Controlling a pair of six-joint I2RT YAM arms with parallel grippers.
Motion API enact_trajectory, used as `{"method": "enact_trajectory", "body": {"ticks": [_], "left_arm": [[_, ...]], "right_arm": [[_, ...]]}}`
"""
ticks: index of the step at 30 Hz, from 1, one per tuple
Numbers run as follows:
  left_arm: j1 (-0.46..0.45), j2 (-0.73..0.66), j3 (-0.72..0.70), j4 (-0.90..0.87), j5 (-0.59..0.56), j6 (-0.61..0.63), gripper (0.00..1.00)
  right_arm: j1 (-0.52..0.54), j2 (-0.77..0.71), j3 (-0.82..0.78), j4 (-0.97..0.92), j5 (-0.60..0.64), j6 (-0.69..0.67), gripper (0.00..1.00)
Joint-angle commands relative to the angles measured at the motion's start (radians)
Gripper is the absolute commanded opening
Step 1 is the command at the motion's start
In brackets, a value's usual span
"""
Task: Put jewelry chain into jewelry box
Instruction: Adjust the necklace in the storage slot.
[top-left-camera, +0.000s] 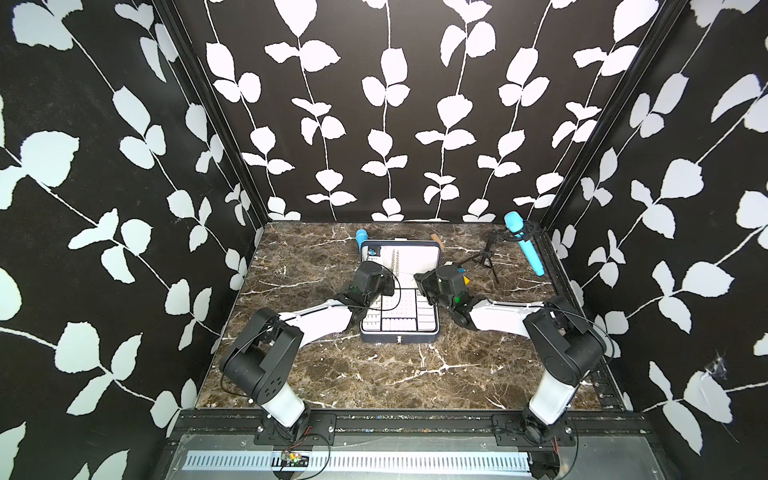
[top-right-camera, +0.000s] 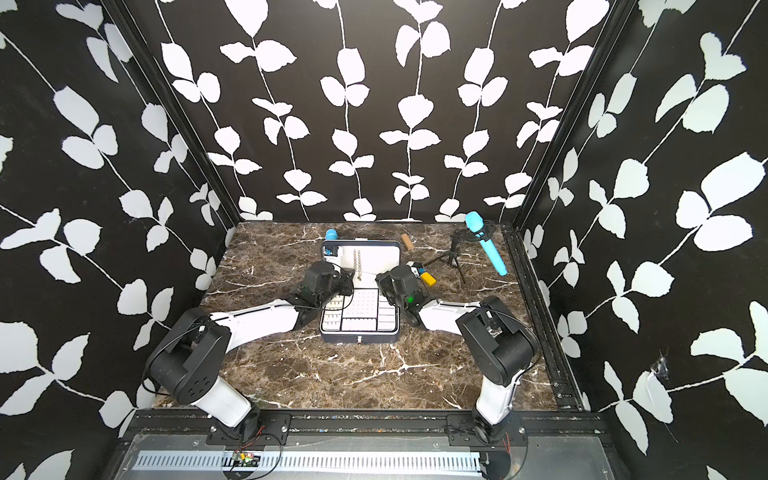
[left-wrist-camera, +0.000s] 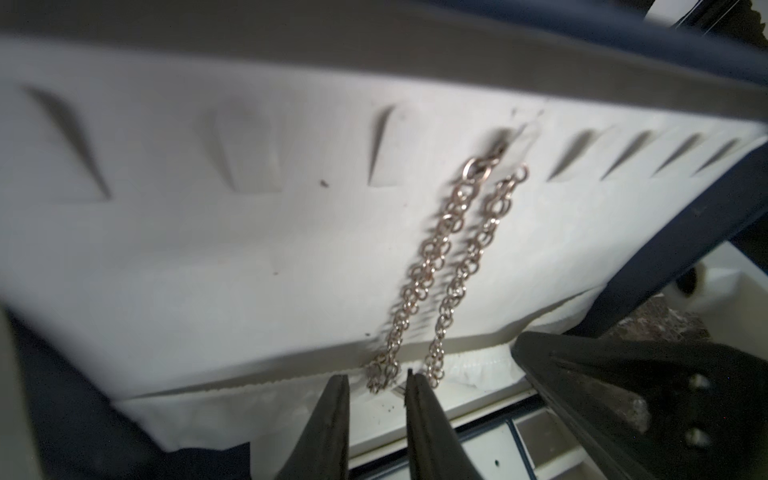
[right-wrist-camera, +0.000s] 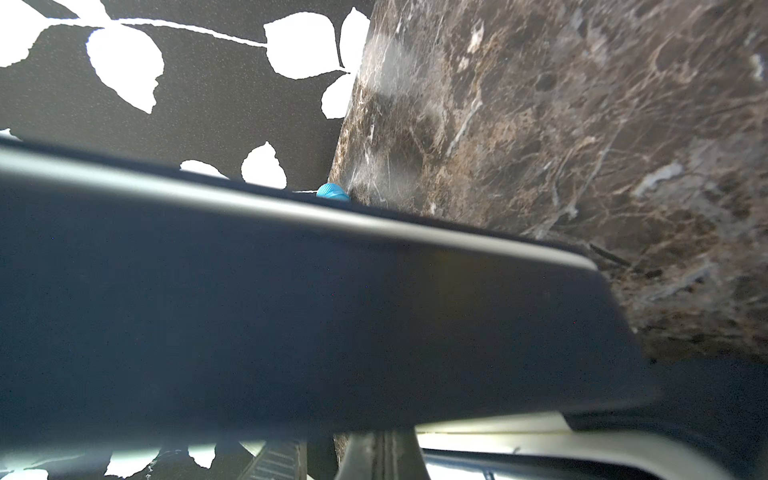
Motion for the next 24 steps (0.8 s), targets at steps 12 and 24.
{"method": "enact_trajectory", "body": {"ticks": [12,24], "left_arm": [[0.006,0.063,0.073,-0.032,0.008,0.012,0.20],[0.006,0.044,0.076,-0.012,-0.009,0.011,0.00]], "right_arm": [[0.002,-0.027,-0.014,0.008,-0.035,-0.001,0.00],[-0.001,-0.034,-0.016,0.005,-0.035,-0.002,0.00]]}}
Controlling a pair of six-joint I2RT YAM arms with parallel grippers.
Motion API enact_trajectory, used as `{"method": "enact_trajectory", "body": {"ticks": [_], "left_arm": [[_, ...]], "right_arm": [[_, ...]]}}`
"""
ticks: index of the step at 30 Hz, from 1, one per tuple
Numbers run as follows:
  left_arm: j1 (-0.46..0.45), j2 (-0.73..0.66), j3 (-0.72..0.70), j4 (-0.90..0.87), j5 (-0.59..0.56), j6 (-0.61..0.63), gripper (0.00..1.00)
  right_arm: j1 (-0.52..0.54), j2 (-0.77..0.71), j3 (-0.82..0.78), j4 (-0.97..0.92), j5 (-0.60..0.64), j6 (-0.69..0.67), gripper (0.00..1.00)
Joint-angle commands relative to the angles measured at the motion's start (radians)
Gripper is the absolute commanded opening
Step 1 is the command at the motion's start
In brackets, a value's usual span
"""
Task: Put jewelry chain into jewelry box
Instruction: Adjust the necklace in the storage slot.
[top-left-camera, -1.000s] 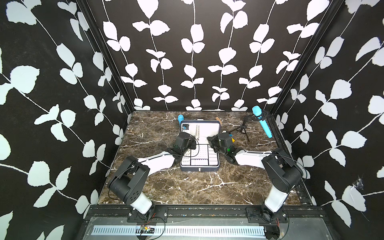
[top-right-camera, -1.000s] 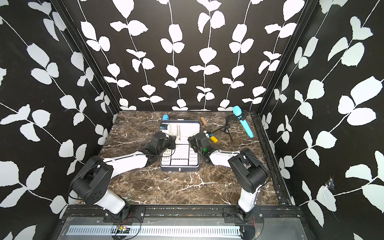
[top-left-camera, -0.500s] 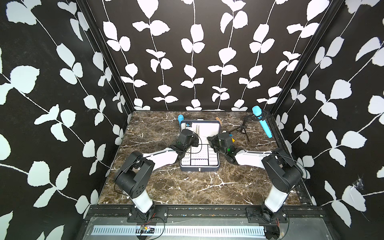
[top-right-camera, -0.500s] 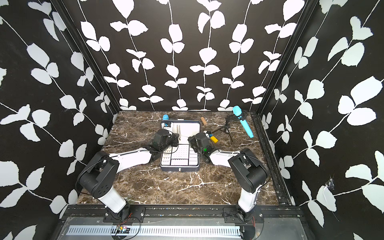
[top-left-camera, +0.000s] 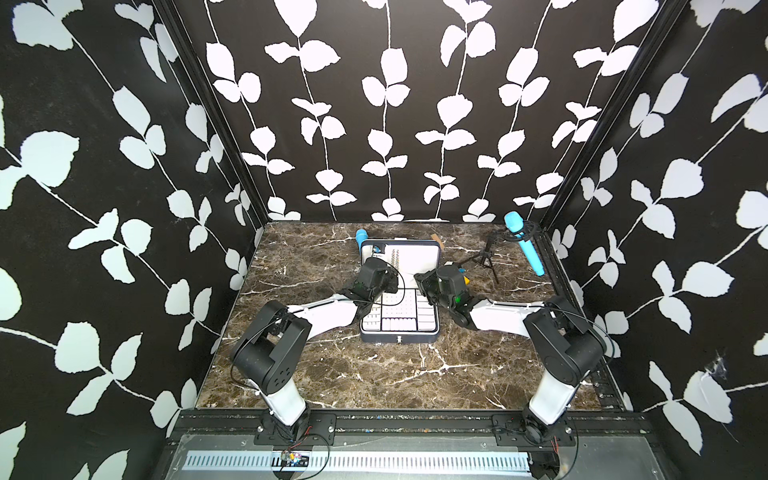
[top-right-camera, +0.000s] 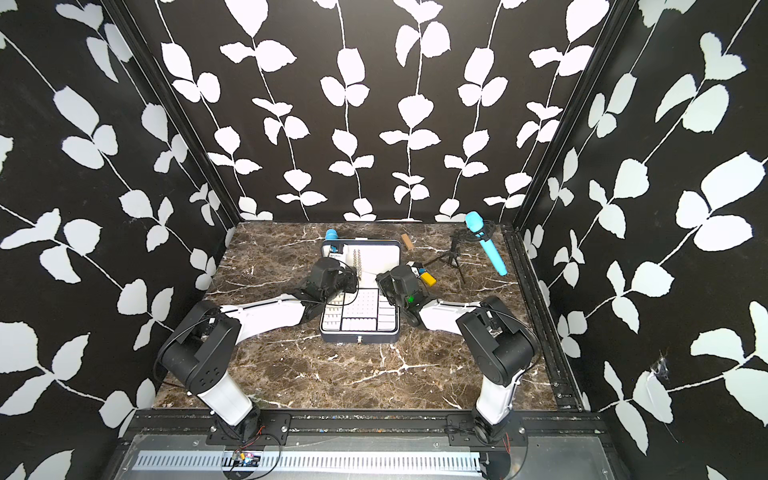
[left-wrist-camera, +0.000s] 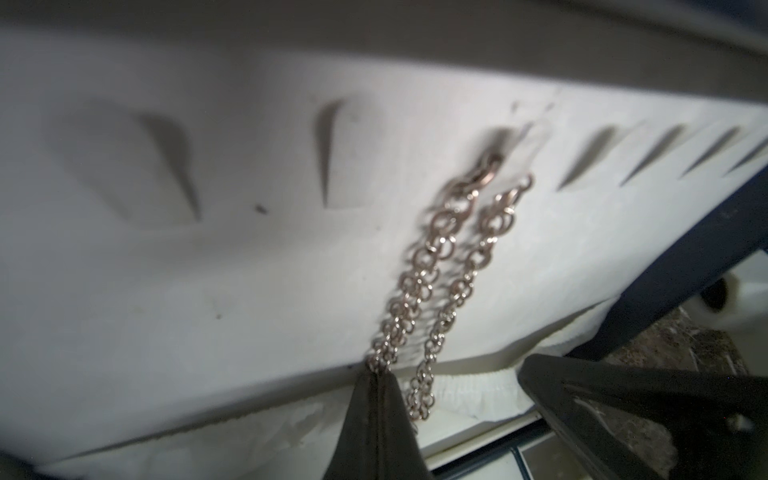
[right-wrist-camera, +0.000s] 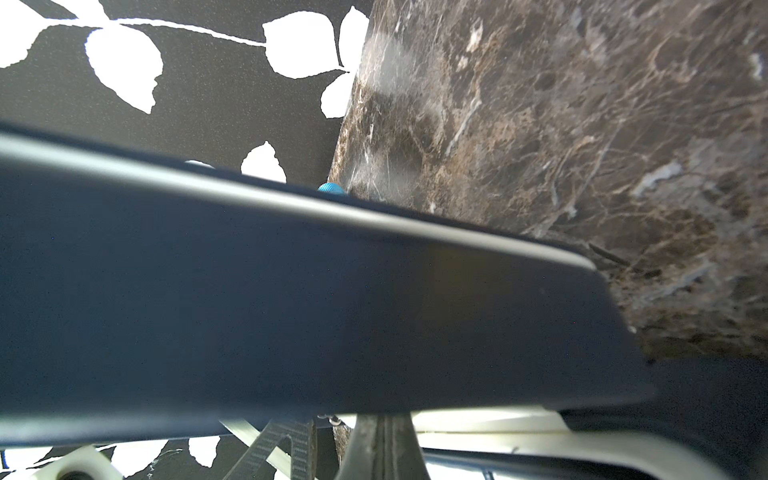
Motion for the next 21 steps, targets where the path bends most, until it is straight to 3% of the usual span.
{"method": "enact_trajectory", "body": {"ticks": [1,21], "left_arm": [[0.006,-0.022,0.017,0.017,-0.010,0.001,0.00],[0.007,-0.067,0.054,0.045,-0.029,-0.029,0.00]], "right_arm": [[0.002,-0.034,-0.015,0.006,-0.028,-0.004,0.00],[0.002,-0.033,-0.020,0.014,-0.028,-0.003,0.00]]}}
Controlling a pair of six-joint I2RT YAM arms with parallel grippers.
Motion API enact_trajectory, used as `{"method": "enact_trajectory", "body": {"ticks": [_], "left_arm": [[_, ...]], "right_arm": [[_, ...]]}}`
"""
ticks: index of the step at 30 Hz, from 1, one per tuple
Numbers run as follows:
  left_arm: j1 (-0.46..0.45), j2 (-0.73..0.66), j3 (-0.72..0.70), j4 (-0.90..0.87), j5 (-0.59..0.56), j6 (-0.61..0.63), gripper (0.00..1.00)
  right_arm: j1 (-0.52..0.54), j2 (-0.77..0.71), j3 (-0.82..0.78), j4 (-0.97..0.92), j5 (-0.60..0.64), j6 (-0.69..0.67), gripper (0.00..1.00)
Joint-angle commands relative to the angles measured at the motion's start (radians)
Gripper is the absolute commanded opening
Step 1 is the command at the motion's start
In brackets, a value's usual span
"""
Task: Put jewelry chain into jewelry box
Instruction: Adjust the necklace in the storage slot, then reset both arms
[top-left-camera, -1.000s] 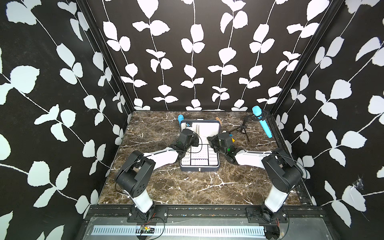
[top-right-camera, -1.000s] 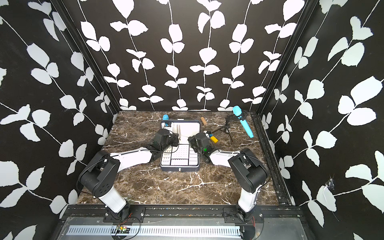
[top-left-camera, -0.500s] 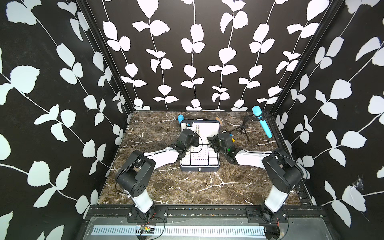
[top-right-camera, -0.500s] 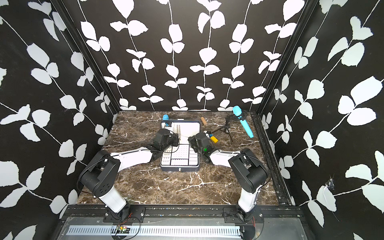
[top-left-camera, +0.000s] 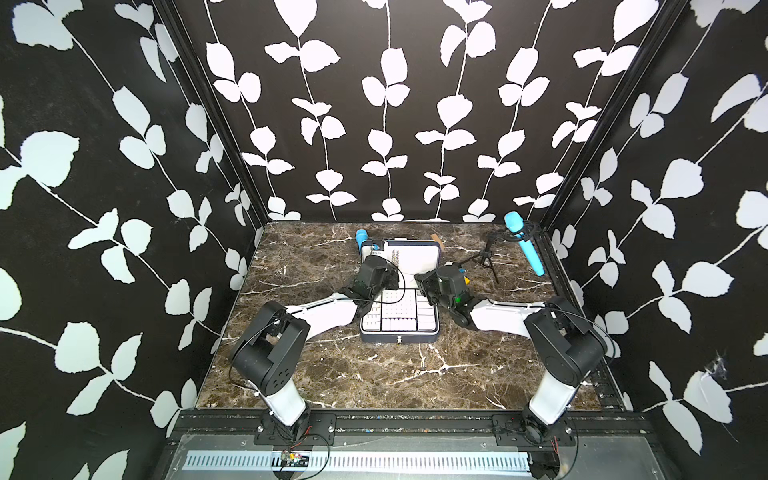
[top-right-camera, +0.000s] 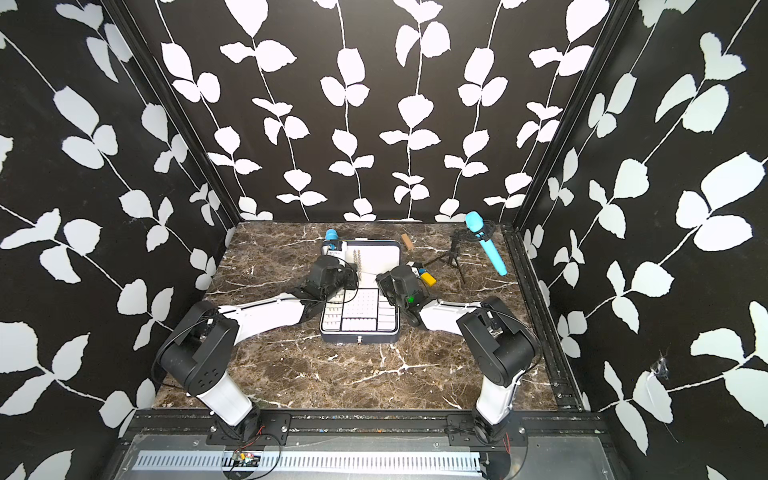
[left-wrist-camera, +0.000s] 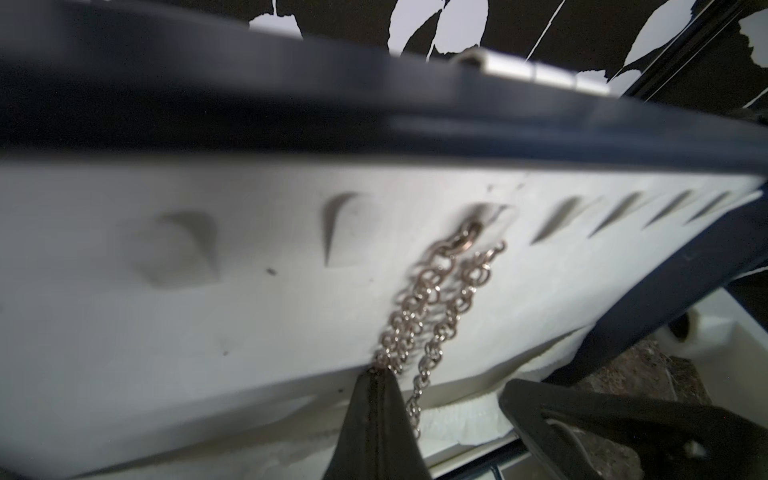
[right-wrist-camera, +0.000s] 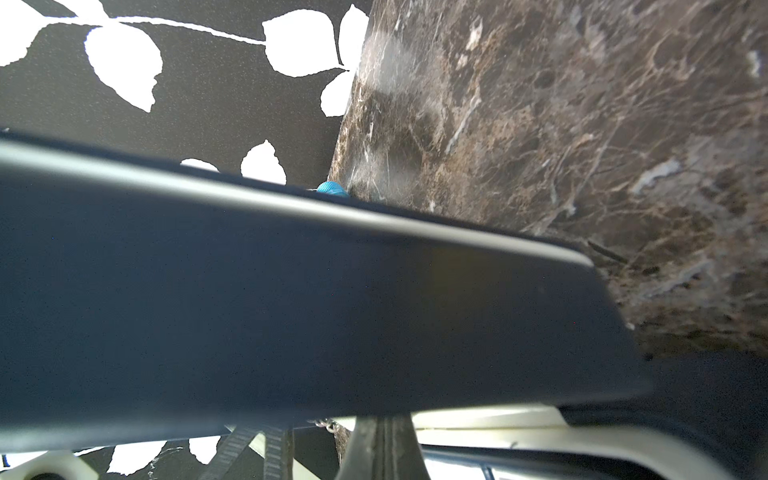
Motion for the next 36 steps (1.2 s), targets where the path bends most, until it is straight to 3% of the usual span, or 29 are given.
{"method": "enact_trajectory", "body": {"ticks": [1,7,10,13,23,29,36], "left_arm": [[0.008,-0.055,0.039,0.028,-0.024,0.003,0.00],[0.007,-0.054,0.031,-0.002,-0.044,-0.002,0.00],[0.008,-0.060,0.033,-0.035,-0.050,-0.006,0.20],[0.008,-0.073,0.020,-0.044,-0.061,-0.006,0.28],[0.008,-0.140,0.021,-0.119,-0.041,0.004,0.34],[0.008,-0.245,0.024,-0.239,-0.036,0.006,0.39],[0.008,-0.380,-0.069,-0.256,-0.081,-0.010,0.42]], "right_arm": [[0.002,-0.027,-0.018,0.017,-0.025,-0.003,0.00],[0.001,-0.027,-0.020,0.020,-0.027,-0.002,0.00],[0.001,-0.030,-0.022,0.021,-0.027,-0.001,0.00],[0.001,-0.030,-0.023,0.023,-0.027,-0.001,0.00],[0.001,-0.032,-0.021,0.028,-0.022,0.001,0.00],[-0.001,-0.032,-0.009,0.039,-0.008,-0.021,0.00],[-0.001,-0.031,0.000,0.091,0.003,-0.074,0.00]]}}
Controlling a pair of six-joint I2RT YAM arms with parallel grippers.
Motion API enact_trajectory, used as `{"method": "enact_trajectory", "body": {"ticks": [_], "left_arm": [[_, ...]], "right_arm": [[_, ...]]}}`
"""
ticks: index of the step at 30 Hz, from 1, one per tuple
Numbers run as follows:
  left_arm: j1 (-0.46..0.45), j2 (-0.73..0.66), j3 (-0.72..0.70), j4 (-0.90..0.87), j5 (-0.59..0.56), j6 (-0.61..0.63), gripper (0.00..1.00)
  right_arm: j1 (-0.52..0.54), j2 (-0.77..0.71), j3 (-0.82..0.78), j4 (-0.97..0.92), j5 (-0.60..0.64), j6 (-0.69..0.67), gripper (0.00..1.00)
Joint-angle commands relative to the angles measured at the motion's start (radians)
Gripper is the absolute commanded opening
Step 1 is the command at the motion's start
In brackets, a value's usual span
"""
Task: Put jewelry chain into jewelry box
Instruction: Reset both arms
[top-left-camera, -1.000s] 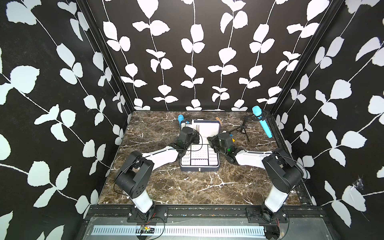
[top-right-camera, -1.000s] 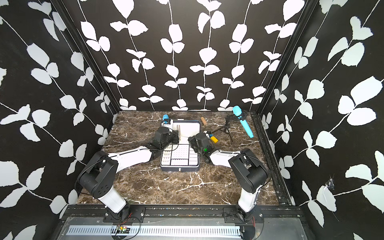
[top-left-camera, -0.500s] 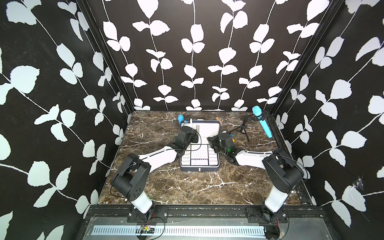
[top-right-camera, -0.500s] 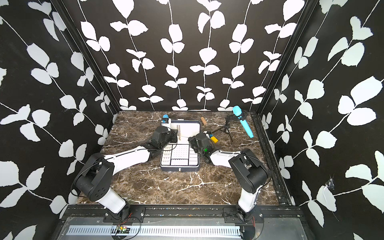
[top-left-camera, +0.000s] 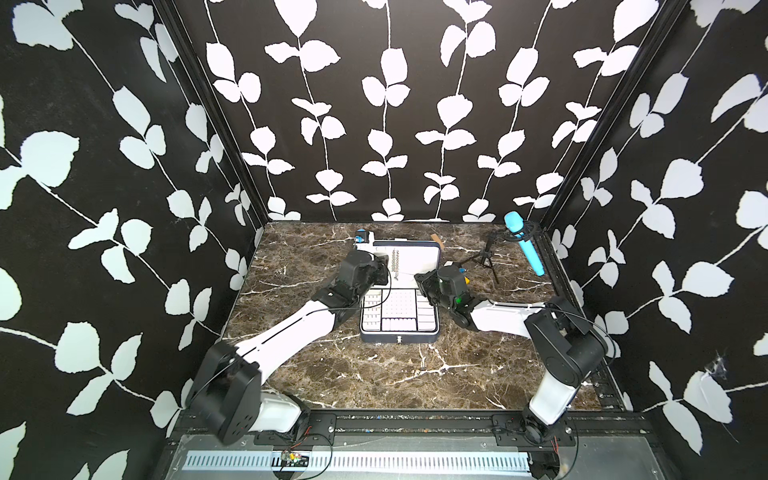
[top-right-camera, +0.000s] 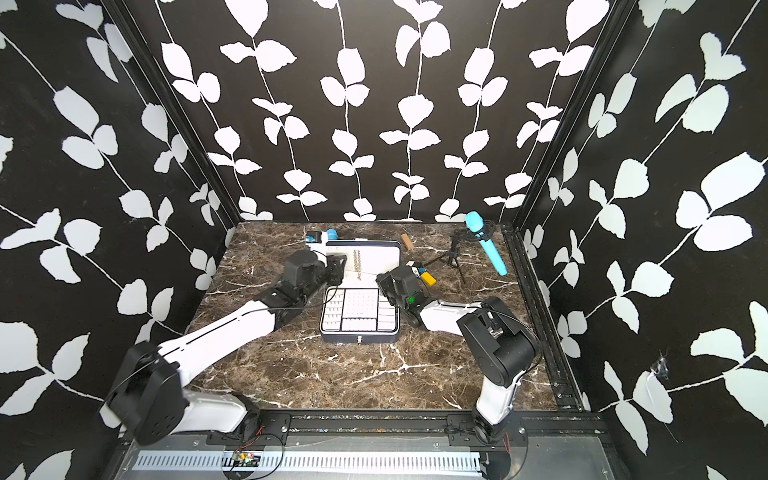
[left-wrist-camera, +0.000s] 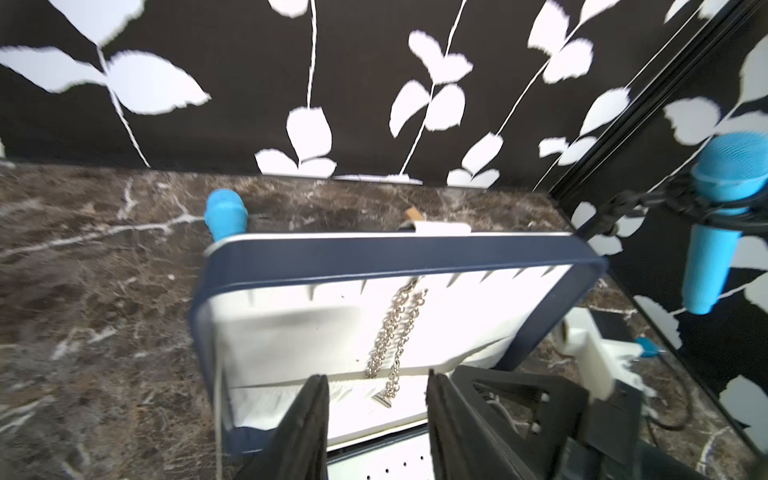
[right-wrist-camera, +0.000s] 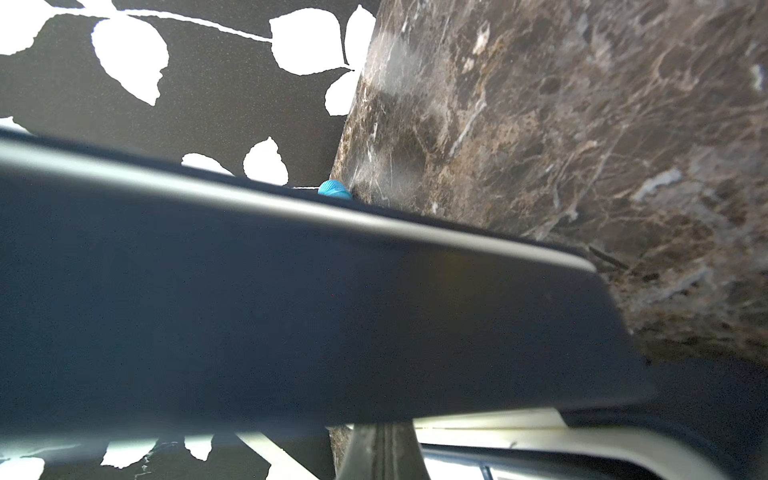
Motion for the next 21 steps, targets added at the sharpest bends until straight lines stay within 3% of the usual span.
{"method": "enact_trajectory", "body": {"ticks": [1,16,21], "left_arm": [[0.004,-0.055,-0.055,-0.036,-0.039,-0.008,0.42],[0.004,-0.109,-0.113,-0.014,-0.076,-0.009,0.42],[0.004,-0.120,-0.116,-0.025,-0.083,-0.003,0.42]], "right_arm": [[-0.001,-0.030,0.009,0.080,0.001,-0.045,0.00],[0.004,-0.025,0.017,0.202,0.022,-0.165,0.00],[0.002,-0.021,0.020,0.182,0.015,-0.156,0.33]]}}
